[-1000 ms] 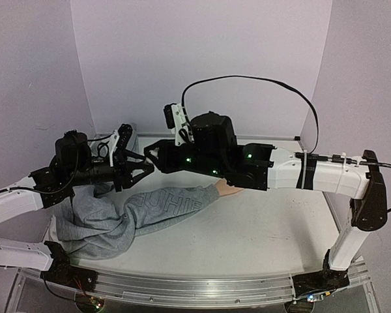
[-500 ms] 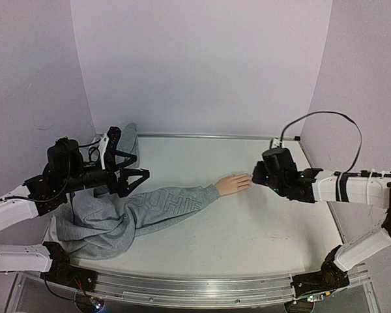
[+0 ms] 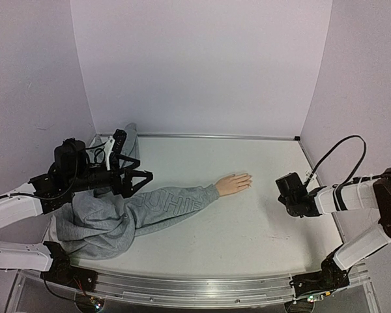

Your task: Paint the nails

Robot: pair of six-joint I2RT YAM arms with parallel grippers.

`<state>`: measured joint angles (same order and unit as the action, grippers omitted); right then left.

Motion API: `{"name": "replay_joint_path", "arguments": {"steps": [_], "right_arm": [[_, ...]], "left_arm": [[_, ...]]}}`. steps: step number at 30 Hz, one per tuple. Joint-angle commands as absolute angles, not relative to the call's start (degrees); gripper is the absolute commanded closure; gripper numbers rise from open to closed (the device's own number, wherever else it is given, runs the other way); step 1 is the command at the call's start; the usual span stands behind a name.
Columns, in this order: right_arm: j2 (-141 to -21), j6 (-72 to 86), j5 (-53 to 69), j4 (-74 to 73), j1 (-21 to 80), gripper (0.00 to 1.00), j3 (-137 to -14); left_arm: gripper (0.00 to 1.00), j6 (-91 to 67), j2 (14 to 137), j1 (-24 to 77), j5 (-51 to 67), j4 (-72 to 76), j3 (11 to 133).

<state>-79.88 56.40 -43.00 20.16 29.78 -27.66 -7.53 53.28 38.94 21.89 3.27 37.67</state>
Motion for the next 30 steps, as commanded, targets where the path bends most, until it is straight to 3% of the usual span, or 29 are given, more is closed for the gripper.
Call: {"name": "replay_joint_path", "arguments": {"steps": [1, 6, 8, 16, 23, 30], "right_arm": [[-84.3, 63.6, -46.5, 19.8, 29.7, 1.00, -27.9], [-87.0, 66.1, -46.6, 18.9, 29.7, 1.00, -28.3], [-86.9, 65.8, -46.5, 18.9, 29.8, 0.94, -28.3], [-80.0, 58.5, -45.0, 18.5, 29.7, 0.44, -28.7], [-63.2, 42.3, -40.7, 16.2, 29.7, 0.02, -30.9], [-46.8, 18.5, -25.5, 16.1, 28.1, 0.02, -39.0]], "left_arm": [[0.03, -8.2, 52.0, 38.8, 22.3, 5.6, 39.3], [0.03, -8.4, 51.3, 38.8, 21.3, 5.6, 38.8], [0.03, -8.4, 51.3, 38.8, 20.6, 5.5, 38.8], [0.01, -10.7, 50.6, 38.6, 9.3, 5.1, 38.0], [0.01, -10.1, 48.6, 36.0, -1.6, -2.9, 41.8], [0.00, -6.8, 46.7, 24.7, -7.8, -14.9, 52.2]]}}
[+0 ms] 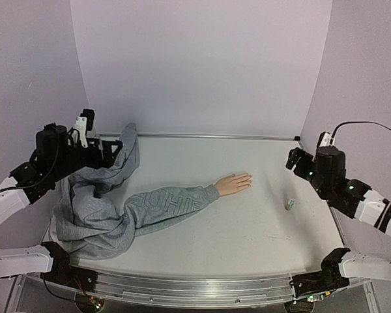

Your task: Paint the nails

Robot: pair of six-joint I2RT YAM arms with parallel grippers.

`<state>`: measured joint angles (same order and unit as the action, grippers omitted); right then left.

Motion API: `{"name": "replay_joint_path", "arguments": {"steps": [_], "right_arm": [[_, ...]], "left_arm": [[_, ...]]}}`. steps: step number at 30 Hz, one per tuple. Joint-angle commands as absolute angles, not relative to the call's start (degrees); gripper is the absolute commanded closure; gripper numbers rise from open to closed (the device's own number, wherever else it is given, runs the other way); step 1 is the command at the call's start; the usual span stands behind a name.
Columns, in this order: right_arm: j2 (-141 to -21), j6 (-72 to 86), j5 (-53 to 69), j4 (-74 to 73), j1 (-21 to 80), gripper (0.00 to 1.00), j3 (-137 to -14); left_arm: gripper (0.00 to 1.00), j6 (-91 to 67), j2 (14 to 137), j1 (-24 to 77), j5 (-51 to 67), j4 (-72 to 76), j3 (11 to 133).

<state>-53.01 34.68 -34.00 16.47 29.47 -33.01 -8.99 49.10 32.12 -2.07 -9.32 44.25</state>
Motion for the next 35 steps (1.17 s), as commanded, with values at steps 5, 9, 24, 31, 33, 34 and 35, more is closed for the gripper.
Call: {"name": "replay_joint_path", "arguments": {"steps": [5, 9, 24, 31, 33, 34, 35], "right_arm": [[-47.1, 11.9, -15.3, 10.1, 22.0, 0.02, -48.1], [-46.8, 12.4, -9.4, 6.8, 19.5, 0.02, -53.0], [-44.4, 12.7, -10.0, 3.1, 19.5, 0.02, -60.9], [-42.0, 13.1, -10.9, 3.7, 19.6, 0.02, -59.5], [-40.9, 13.0, -10.4, 5.0, 19.5, 0.02, -58.1], [-40.9, 13.2, -10.9, 4.9, 19.6, 0.02, -58.2], [-40.6, 13.6, -11.7, 4.7, 19.5, 0.02, -58.2]], "left_arm": [[0.01, -8.9, 46.5, 8.4, 2.2, -16.1, 54.8], [0.01, -4.9, 44.8, 6.1, 1.0, -15.9, 56.7], [0.01, -3.7, 39.2, 6.2, 9.4, -13.5, 56.4], [0.01, -3.6, 38.6, 6.2, 9.8, -13.4, 56.1], [0.01, -3.8, 38.8, 6.2, 10.1, -13.4, 56.1], [0.01, -3.8, 38.8, 6.2, 10.2, -13.4, 56.1], [0.01, -3.9, 38.9, 6.2, 10.3, -13.4, 56.1]]}}
